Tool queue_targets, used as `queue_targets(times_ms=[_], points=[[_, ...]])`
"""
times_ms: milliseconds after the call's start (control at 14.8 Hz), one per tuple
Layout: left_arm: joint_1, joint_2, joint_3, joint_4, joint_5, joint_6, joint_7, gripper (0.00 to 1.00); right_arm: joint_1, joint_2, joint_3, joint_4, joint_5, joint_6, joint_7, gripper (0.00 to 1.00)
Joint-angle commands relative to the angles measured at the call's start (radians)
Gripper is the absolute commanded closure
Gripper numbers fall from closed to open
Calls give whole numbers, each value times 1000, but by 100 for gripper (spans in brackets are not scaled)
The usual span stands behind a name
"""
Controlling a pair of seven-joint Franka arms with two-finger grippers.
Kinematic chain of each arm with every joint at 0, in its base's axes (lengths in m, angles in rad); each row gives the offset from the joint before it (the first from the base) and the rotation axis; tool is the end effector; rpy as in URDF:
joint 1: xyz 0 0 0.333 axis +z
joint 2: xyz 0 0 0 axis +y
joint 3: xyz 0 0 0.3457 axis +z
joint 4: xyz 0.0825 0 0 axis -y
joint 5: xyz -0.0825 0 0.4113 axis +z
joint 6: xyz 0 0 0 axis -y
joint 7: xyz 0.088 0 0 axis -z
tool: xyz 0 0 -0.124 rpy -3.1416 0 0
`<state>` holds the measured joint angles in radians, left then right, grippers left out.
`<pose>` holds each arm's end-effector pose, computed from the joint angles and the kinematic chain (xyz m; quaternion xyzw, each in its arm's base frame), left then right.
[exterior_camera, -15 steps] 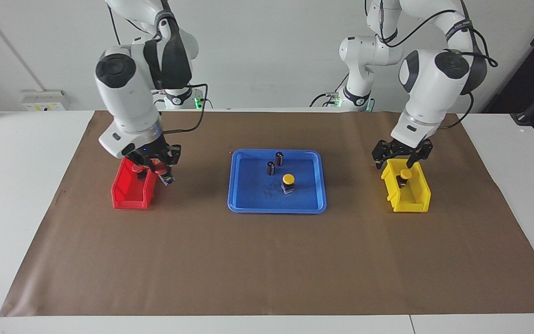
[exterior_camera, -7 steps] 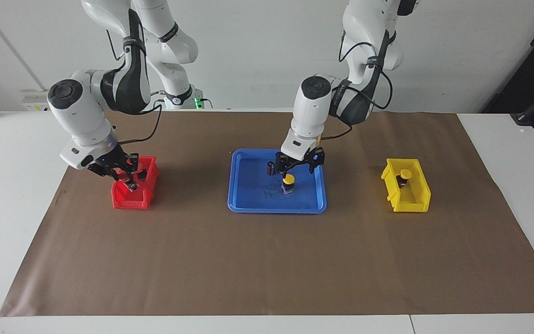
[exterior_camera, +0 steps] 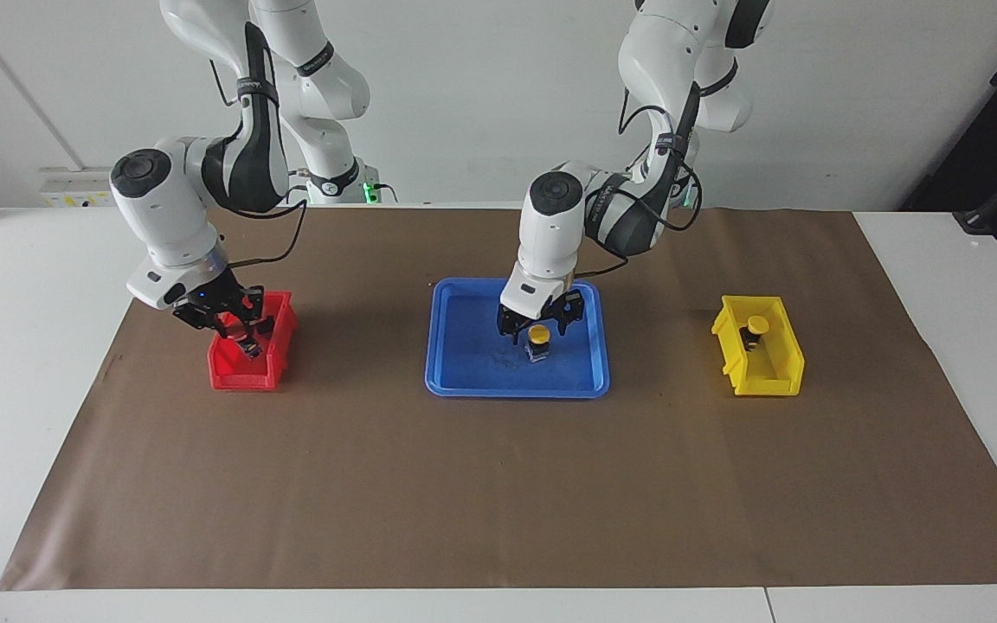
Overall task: Sort red and yellow buttons by color
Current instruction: 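Grasp the last yellow button with the left gripper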
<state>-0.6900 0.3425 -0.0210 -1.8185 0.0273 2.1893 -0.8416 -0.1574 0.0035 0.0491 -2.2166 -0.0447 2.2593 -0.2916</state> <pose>0.5114 -0.4374 0.3491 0.9982 0.0582 0.0155 0.0045 0.5506 -0.0617 0.3750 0.9941 0.1053 0.0157 0.0210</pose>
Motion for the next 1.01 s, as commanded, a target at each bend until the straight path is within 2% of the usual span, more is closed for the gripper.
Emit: queue_targets(times_ms=[0, 135, 203, 270, 338, 405, 473, 540, 743, 878, 945], points=[[-3, 7, 9, 11, 34, 7, -16, 40, -10, -25, 14, -72, 23, 86, -14, 74], [-5, 7, 6, 10, 31, 1, -17, 87, -17, -11, 14, -74, 23, 98, -23, 74], [-6, 7, 6, 10, 28, -3, -19, 98, -17, -10, 14, -74, 23, 103, -23, 74], [-6, 6, 7, 18, 20, -19, -19, 99, -16, -10, 14, -75, 23, 103, -21, 73], [0, 3, 7, 30, 19, -46, -17, 98, -17, -10, 14, -75, 23, 105, -24, 66], [3, 1, 10, 63, 19, -83, -14, 99, -17, -10, 14, -74, 23, 100, -26, 48], [15, -8, 16, 92, 20, -141, -5, 99, -17, -10, 14, -68, 23, 91, -26, 35], [50, -20, 16, 128, 22, -202, 10, 99, -19, -8, 14, -57, 22, 74, -27, 31], [139, -74, 20, 214, 20, -377, 162, 99, -17, 12, 14, 91, 22, -116, -32, 29], [220, -115, 18, 214, 20, -431, 278, 99, -10, 12, 14, 216, 22, -257, -31, 28], [262, -128, 19, 214, 23, -454, 348, 99, -8, 12, 15, 269, 22, -318, -26, 24]])
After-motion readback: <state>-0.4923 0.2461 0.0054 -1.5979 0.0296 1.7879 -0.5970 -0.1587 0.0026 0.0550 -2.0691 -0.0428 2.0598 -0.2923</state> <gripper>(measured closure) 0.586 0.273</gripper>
